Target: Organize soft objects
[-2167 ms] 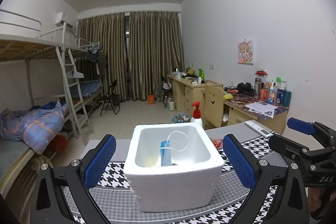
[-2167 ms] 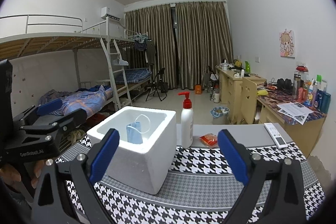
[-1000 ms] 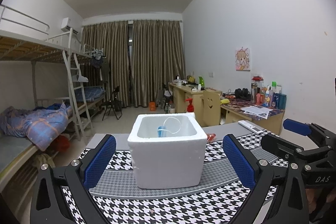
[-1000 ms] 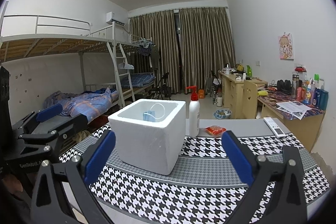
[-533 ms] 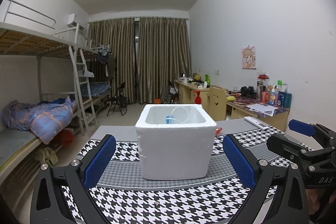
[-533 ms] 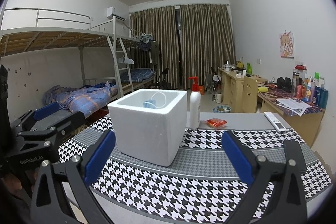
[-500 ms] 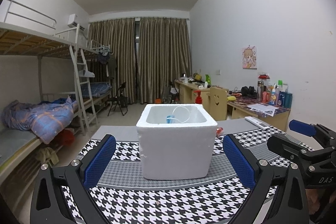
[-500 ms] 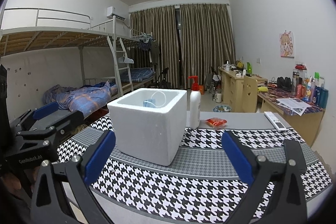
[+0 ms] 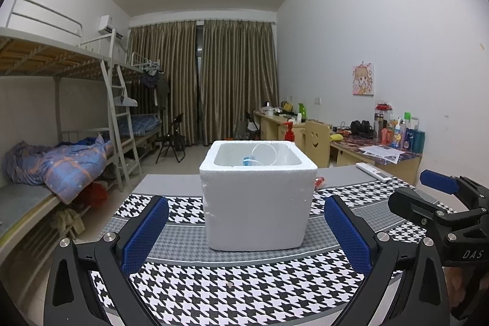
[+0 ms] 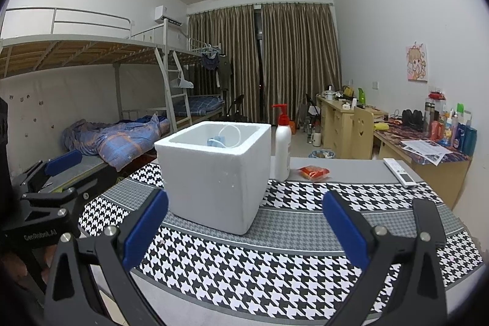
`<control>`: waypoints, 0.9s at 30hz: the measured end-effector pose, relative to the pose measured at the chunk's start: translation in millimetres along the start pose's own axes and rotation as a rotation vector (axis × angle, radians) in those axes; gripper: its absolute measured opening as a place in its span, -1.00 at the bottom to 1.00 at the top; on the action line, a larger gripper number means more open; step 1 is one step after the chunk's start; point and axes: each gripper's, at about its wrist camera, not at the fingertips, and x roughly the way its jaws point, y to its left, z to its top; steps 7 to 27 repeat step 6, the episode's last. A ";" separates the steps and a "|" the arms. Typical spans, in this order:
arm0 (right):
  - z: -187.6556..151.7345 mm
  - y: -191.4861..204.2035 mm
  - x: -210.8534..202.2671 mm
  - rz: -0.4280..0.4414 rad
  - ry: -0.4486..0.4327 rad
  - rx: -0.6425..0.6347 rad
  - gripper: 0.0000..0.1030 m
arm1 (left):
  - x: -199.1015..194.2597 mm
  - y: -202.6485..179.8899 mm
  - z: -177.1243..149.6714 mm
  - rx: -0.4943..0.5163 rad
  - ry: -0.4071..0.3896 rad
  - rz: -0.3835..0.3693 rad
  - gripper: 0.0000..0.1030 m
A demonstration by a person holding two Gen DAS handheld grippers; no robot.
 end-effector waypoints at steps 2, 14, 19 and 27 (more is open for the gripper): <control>-1.4 0.4 0.7 -0.001 0.004 0.000 0.98 | 0.1 0.5 -0.3 -0.003 0.004 0.000 0.98; -3.2 0.6 2.3 0.002 0.014 0.005 0.98 | 1.2 0.2 -0.7 -0.002 0.009 -0.002 0.98; -3.2 0.6 2.3 0.002 0.014 0.005 0.98 | 1.2 0.2 -0.7 -0.002 0.009 -0.002 0.98; -3.2 0.6 2.3 0.002 0.014 0.005 0.98 | 1.2 0.2 -0.7 -0.002 0.009 -0.002 0.98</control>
